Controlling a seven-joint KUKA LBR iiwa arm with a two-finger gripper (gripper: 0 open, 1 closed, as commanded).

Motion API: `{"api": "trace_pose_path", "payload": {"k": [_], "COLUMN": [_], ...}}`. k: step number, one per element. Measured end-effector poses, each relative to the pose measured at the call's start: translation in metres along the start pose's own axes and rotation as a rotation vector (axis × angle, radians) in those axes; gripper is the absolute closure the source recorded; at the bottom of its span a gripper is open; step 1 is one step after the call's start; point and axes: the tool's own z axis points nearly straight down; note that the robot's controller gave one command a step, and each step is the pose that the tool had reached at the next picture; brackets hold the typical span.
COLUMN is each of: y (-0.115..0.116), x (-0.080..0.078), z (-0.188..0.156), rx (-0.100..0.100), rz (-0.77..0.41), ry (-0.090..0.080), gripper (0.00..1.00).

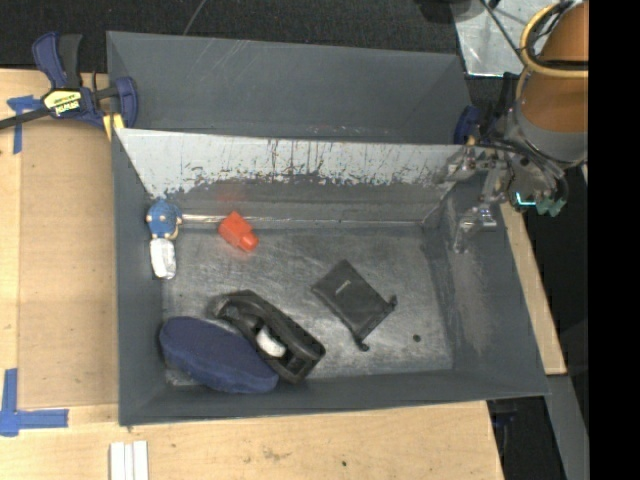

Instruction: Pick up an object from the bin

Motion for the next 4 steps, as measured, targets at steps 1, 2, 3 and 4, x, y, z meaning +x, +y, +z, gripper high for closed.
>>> {"api": "trace_pose_path", "payload": {"k": [1,2,3,4], "y": [0.085,0.156,0.082,0.084], "x": [0.027,0.071,0.067,0.062], "z": [0.032,0.115,0.157,0.152], "rx": [-0.001,-0.003,-0.002,0.001], "rz": [0.046,-0.088,-0.089,-0.095], "ry": [-0.002,0.002,-0.007,-0.023], "gripper": [0.0,0.0,0.0,1.0]}}
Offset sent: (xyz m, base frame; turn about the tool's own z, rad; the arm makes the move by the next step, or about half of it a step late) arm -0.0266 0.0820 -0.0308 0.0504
